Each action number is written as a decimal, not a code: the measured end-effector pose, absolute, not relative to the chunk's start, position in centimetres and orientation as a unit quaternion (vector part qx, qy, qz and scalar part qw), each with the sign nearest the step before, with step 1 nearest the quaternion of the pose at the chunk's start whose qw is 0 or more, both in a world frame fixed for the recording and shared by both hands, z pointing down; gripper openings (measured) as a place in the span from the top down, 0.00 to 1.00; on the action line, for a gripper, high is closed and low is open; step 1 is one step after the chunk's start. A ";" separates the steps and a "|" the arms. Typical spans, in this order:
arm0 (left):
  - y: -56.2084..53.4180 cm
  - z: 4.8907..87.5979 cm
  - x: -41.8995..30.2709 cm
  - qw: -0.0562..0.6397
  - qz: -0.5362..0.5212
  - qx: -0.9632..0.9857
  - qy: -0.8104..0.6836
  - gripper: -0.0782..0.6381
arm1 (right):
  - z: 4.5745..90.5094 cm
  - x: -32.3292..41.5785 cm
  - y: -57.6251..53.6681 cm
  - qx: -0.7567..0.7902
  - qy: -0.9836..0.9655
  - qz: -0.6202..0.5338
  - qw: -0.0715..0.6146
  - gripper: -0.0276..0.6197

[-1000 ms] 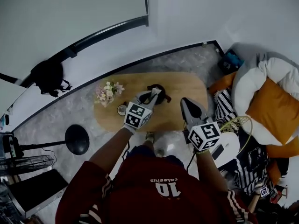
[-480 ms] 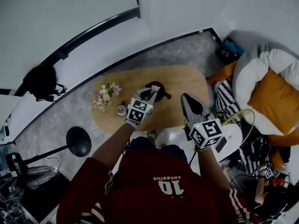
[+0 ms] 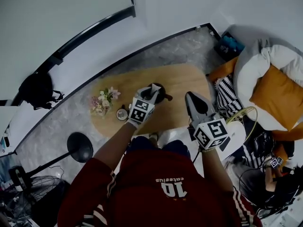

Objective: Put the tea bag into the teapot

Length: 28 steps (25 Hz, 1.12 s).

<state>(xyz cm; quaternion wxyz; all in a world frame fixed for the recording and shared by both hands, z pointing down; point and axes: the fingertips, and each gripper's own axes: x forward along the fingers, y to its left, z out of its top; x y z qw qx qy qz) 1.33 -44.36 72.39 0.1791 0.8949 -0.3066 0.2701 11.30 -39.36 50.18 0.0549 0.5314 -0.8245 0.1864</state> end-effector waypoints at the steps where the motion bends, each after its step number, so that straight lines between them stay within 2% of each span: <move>1: -44.4 72.6 1.4 0.178 0.273 0.895 -0.304 0.75 | 50.1 11.3 -39.5 0.533 -0.824 0.186 0.054 0.95; 8: -44.4 72.8 1.2 0.176 0.281 0.899 -0.286 0.65 | 49.7 10.7 -39.9 0.536 -0.822 0.184 0.054 0.95; 28: -41.0 64.9 -1.1 0.180 0.203 0.900 -0.342 0.65 | 46.4 8.9 -36.9 0.500 -0.850 0.159 0.053 0.95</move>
